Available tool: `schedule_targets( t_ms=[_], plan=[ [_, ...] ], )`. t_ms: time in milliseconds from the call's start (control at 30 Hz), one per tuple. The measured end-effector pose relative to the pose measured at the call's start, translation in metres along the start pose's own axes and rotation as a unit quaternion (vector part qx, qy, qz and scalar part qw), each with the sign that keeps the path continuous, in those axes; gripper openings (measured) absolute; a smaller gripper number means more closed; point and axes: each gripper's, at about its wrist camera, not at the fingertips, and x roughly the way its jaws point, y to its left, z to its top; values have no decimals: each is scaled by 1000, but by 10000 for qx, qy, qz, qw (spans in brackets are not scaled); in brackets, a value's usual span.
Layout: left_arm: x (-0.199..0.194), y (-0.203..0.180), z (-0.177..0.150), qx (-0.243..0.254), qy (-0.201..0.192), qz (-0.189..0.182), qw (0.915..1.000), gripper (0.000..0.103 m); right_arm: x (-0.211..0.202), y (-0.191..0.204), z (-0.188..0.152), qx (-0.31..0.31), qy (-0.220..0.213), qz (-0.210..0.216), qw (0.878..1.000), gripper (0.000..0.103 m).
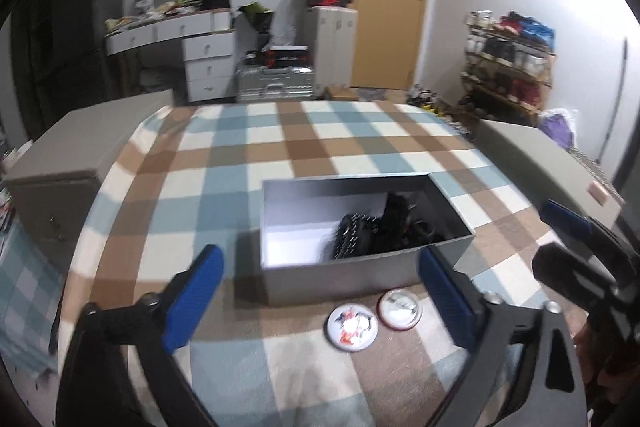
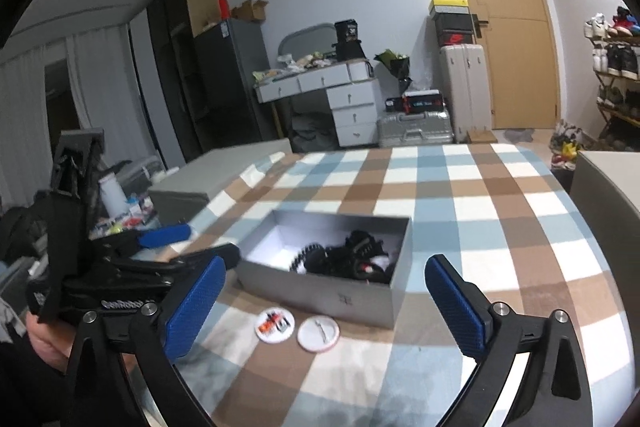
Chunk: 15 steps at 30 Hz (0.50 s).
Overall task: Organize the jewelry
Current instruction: 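Pull both open tools back from the box toward the two badges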
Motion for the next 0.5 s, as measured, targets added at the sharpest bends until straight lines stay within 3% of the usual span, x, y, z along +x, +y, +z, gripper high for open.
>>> schedule_targets(
  t_ms=[233,400,500],
  plan=[
    [-6,8,-25,-277,2,279,9992,100,17,3,-26,-85,531,-123,9985,101],
    [-8,23,-42,-574,80,730,9956,100,38,0,-40,-46,1042,-200,9943,101],
    [-11,30,-50,-644,75,748,9951,100,45,1,-46,-94,1225,-221,9922,101]
  ],
)
